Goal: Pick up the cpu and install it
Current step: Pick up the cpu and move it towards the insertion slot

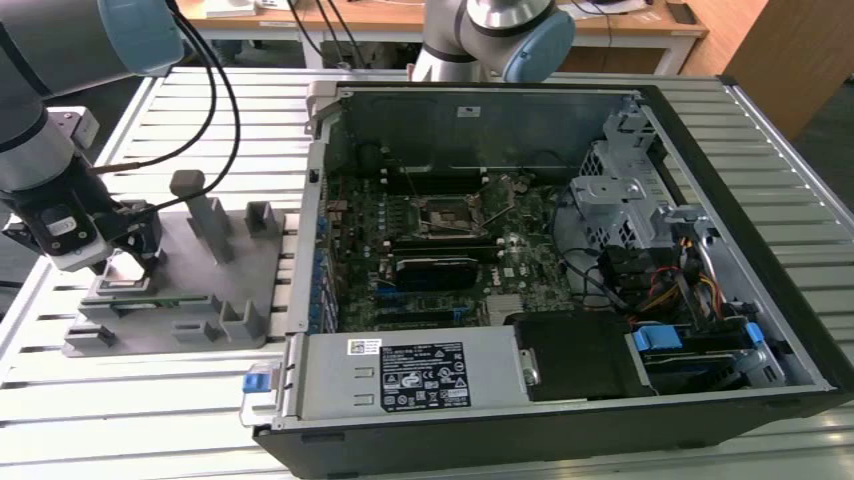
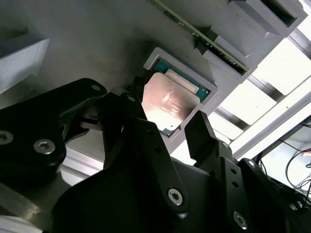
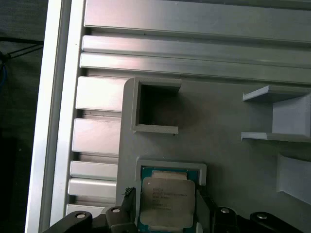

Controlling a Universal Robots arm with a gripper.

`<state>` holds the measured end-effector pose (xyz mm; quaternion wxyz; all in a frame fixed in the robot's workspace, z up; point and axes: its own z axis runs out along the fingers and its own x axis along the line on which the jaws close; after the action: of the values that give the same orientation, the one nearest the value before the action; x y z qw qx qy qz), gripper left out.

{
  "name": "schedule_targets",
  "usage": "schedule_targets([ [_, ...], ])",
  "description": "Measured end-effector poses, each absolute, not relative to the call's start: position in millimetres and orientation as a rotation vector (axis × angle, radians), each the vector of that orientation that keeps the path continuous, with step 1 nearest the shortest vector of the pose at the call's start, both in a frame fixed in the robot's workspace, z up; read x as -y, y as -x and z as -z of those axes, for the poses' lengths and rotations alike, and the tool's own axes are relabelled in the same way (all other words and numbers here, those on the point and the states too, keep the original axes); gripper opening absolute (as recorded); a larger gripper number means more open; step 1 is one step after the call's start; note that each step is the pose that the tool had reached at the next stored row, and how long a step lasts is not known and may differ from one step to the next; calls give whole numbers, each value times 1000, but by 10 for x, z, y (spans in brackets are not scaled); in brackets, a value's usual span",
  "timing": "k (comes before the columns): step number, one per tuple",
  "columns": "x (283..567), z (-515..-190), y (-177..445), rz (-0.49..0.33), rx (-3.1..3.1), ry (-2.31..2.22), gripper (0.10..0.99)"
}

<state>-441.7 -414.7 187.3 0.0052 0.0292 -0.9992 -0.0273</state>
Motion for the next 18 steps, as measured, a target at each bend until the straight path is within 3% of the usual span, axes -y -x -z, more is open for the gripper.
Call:
schedule_targets([
  [2,4148,-1873,4413,85,3128,-92,608],
  [3,4147,-1872,4412,85,3128,-92,529],
  [18,4147,-2139,4411,90,3129,-92,525],
])
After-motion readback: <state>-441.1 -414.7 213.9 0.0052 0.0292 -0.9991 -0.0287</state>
